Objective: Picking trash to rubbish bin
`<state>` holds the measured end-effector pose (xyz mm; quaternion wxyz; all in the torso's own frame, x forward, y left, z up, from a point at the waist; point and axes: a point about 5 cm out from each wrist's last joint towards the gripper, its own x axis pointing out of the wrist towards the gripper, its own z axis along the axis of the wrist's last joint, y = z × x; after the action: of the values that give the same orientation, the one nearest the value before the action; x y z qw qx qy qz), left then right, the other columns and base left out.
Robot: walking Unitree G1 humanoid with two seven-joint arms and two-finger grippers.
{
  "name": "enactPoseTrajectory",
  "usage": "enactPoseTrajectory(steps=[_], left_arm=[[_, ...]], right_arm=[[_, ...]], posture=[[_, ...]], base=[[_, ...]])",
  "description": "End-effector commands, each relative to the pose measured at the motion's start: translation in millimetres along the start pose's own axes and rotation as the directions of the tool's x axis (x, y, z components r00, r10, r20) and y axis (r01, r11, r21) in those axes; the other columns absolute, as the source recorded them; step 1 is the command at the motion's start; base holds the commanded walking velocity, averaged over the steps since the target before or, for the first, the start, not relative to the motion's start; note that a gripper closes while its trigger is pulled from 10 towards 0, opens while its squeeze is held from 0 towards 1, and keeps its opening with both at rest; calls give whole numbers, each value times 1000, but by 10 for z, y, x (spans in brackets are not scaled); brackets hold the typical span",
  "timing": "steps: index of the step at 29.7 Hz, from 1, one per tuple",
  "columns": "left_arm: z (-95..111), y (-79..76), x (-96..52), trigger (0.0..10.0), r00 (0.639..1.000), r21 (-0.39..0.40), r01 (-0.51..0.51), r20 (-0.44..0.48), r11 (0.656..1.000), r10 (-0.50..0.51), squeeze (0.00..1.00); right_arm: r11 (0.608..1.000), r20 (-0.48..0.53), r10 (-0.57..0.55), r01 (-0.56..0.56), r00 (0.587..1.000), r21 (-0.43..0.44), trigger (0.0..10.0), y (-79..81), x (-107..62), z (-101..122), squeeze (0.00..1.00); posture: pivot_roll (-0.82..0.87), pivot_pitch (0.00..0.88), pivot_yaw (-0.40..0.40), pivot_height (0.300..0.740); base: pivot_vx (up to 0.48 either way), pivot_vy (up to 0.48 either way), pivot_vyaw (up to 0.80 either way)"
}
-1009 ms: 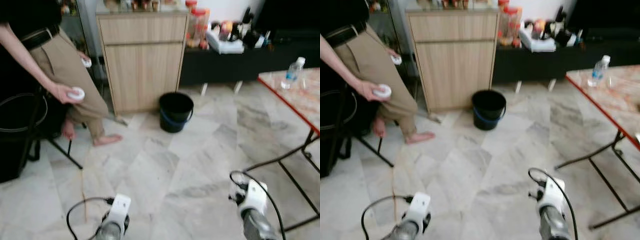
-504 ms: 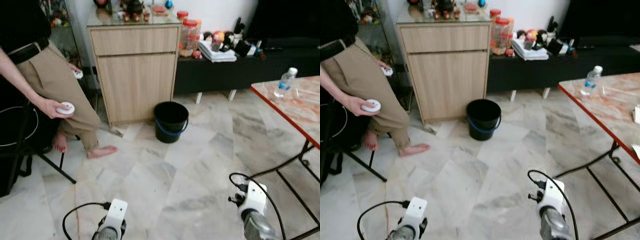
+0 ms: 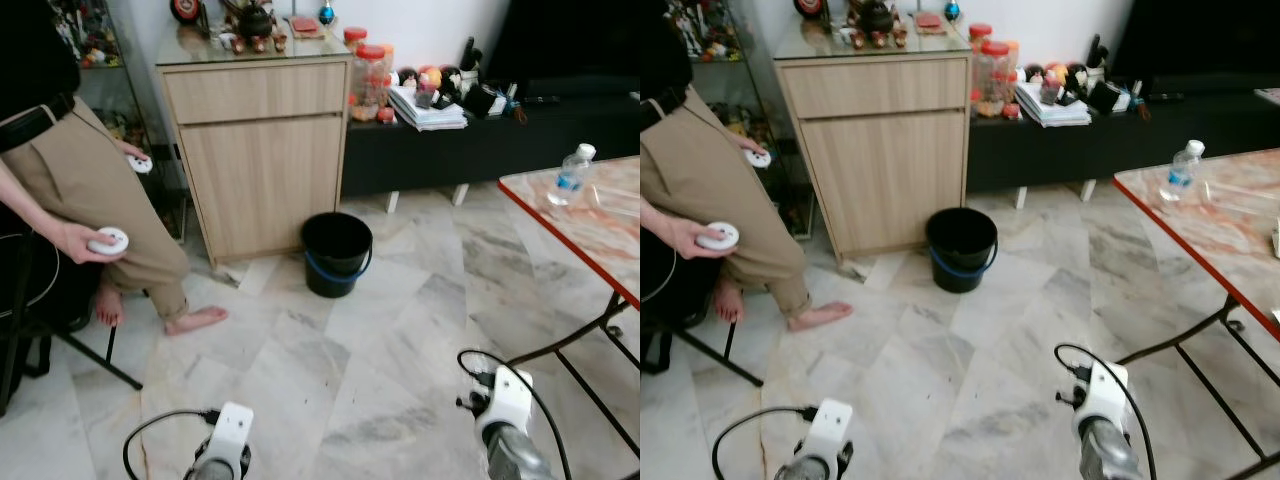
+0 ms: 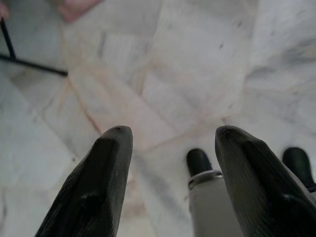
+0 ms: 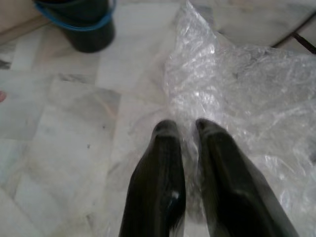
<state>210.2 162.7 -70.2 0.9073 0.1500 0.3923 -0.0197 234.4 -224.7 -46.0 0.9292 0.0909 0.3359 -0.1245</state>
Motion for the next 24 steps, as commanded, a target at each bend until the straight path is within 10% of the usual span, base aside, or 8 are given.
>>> enactPoseTrajectory(steps=[1,24], left_arm=[[-26,3,-1,10000,1000,-10,-7,-23,1000,7,0],[-210,11,-51,10000,996,-43,-43,-74,998,40,0]], right_arm=[[1000,9,-4,4,1000,10,10000,-1,7,32,0],[1000,-1,8,-8,1000,-12,10000,-13,1,12,0]], posture=[[-3,70,-81,740],[5,128,-115,740]], base=[[334,0,0],[343,0,0]])
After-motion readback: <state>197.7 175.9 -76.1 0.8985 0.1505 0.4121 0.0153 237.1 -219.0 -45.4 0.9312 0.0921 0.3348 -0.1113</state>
